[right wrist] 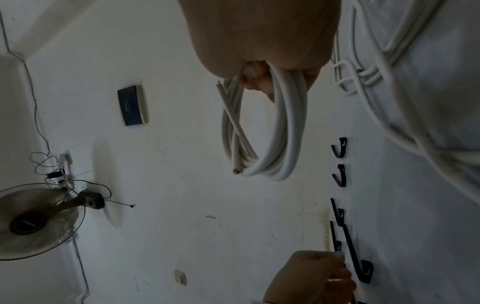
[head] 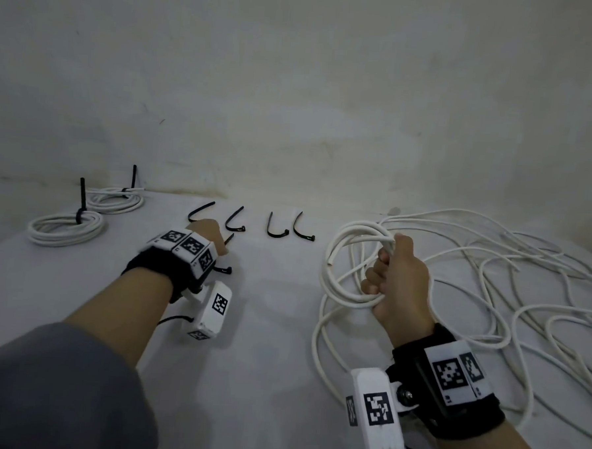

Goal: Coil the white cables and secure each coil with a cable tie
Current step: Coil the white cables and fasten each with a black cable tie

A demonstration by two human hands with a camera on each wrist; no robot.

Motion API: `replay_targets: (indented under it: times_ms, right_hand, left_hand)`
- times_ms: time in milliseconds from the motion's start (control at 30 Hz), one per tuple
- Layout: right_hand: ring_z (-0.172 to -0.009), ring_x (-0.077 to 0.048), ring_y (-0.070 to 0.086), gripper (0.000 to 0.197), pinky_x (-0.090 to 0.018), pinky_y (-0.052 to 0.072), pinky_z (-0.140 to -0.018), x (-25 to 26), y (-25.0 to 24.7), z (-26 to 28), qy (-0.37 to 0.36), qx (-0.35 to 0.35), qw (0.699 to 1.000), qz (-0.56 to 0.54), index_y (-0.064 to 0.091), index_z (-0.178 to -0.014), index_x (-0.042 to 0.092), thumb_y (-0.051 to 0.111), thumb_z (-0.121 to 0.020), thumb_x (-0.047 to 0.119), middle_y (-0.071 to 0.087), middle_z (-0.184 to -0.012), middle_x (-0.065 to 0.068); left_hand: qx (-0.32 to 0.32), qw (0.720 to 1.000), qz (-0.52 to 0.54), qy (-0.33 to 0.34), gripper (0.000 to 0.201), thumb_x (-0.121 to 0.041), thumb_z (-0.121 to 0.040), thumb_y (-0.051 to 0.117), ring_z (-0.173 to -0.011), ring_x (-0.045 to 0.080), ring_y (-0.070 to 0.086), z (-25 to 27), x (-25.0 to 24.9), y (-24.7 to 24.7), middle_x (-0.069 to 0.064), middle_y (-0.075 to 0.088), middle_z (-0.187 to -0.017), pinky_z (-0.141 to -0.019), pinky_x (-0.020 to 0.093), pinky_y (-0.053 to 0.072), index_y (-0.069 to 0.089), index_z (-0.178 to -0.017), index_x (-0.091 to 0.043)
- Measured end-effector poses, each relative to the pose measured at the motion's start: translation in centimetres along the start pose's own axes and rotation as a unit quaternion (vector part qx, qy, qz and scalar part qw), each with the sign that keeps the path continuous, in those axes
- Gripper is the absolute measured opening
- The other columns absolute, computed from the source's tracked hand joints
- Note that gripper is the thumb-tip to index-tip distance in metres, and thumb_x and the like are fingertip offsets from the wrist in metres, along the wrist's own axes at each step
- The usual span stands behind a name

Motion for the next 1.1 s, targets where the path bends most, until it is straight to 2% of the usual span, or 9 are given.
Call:
replay_targets:
  times_ms: [100, 233, 367, 500, 600, 700, 833, 967, 1100]
  right_hand:
    - [-0.035, -0.010, 0.019, 0.035, -0.017, 0.019, -0.037, 0.1, -0.1, 0.0, -0.009, -0.002, 1.000, 0.000, 0.036, -0.059, 0.014, 0.040, -0.092, 0.023, 0.023, -0.040, 0.006]
    - [-0.034, -0.009, 0.019, 0.035, -0.017, 0.019, -0.036, 0.3, -0.3, -0.1, -0.006, -0.005, 1.000, -0.005, 0.035, -0.059, 0.014, 0.041, -0.092, 0.023, 0.023, -0.040, 0.006]
    - [-0.034, -0.009, 0.019, 0.037, -0.017, 0.019, -0.036, 0.1, -0.3, -0.3, -0.001, -0.011, 1.000, 0.002, 0.037, -0.059, 0.014, 0.042, -0.093, 0.027, 0.024, -0.040, 0.006]
    - [-0.033, -0.009, 0.019, 0.038, -0.017, 0.019, -0.035, -0.1, -0.2, -0.2, -0.001, -0.006, 1.000, 0.004, 0.037, -0.058, 0.014, 0.043, -0.094, 0.028, 0.024, -0.039, 0.006]
    - [-0.033, -0.009, 0.020, 0.038, -0.017, 0.020, -0.035, -0.1, -0.4, -0.3, -0.003, -0.007, 1.000, 0.004, 0.037, -0.059, 0.014, 0.043, -0.094, 0.029, 0.024, -0.040, 0.006]
    - [-0.033, -0.009, 0.020, 0.039, -0.017, 0.021, -0.035, -0.1, -0.5, -0.4, -0.004, -0.006, 1.000, 0.007, 0.037, -0.059, 0.014, 0.043, -0.093, 0.029, 0.024, -0.040, 0.006]
    - [-0.033, -0.009, 0.020, 0.039, -0.018, 0.022, -0.035, -0.1, -0.5, -0.4, -0.005, -0.002, 1.000, 0.014, 0.037, -0.059, 0.014, 0.044, -0.093, 0.030, 0.024, -0.040, 0.006]
    - [-0.033, -0.009, 0.020, 0.039, -0.017, 0.021, -0.035, -0.2, -0.4, -0.4, -0.005, -0.001, 1.000, 0.019, 0.037, -0.058, 0.014, 0.043, -0.093, 0.030, 0.024, -0.040, 0.006]
    - [-0.033, -0.009, 0.020, 0.040, -0.018, 0.021, -0.035, -0.3, -0.4, -0.4, -0.002, -0.003, 1.000, 0.021, 0.037, -0.058, 0.014, 0.043, -0.094, 0.030, 0.024, -0.040, 0.006]
  left_hand:
    - [-0.021, 1.000, -0.008, 0.006, 0.037, -0.018, -0.087, 0.065, -0.065, 0.018, 0.048, -2.3, 0.6, 1.5, 0.003, 0.046, -0.068, -0.061, 0.027, 0.041, 0.039, -0.062, -0.010]
    - [-0.015, 0.998, -0.060, 0.003, 0.025, -0.025, -0.078, 0.071, -0.074, 0.019, 0.051, -3.6, 1.3, 3.2, -0.003, 0.041, -0.068, -0.072, 0.029, 0.050, 0.050, -0.071, -0.013]
    - [0.008, 0.997, -0.080, 0.010, 0.028, -0.028, -0.074, 0.076, -0.074, 0.016, 0.054, -4.1, 1.7, 3.4, -0.007, 0.043, -0.065, -0.071, 0.026, 0.049, 0.052, -0.062, -0.019]
    - [0.003, 1.000, -0.015, 0.013, 0.027, -0.017, -0.082, 0.070, -0.094, 0.023, 0.063, -3.4, 1.1, 3.2, -0.003, 0.050, -0.071, -0.083, 0.030, 0.050, 0.067, -0.106, -0.007]
    - [0.000, 1.000, 0.001, 0.013, 0.027, -0.011, -0.087, 0.059, -0.101, 0.024, 0.063, -3.2, 1.2, 3.4, 0.003, 0.062, -0.097, -0.084, 0.030, 0.049, 0.063, -0.113, -0.006]
    - [-0.010, 1.000, 0.020, 0.018, 0.026, -0.015, -0.085, 0.059, -0.089, 0.018, 0.059, -3.6, 2.1, 4.0, -0.004, 0.060, -0.090, -0.081, 0.025, 0.050, 0.067, -0.109, -0.014]
    - [0.001, 0.990, 0.141, -0.004, 0.013, -0.008, -0.091, 0.053, -0.072, 0.022, 0.059, -1.8, 0.8, 3.1, 0.007, 0.063, -0.083, -0.078, 0.031, 0.055, 0.064, -0.096, -0.003]
    - [0.021, 0.950, 0.310, 0.001, 0.009, 0.000, -0.083, 0.062, -0.084, 0.024, 0.063, 0.5, -0.2, 2.4, 0.017, 0.065, -0.096, -0.074, 0.031, 0.056, 0.065, -0.091, 0.000]
    - [0.031, 0.823, 0.565, 0.041, 0.012, 0.010, -0.087, 0.054, -0.071, 0.021, 0.058, 3.9, -1.9, 1.8, 0.019, 0.056, -0.090, -0.056, 0.020, 0.056, 0.058, -0.079, 0.001]
Point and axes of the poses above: each hand's wrist, its own z-axis away from the middle knuckle, its own y-axis out of the palm, x = y × z, the point moved 1 cm from there along -z, towards the middle knuckle
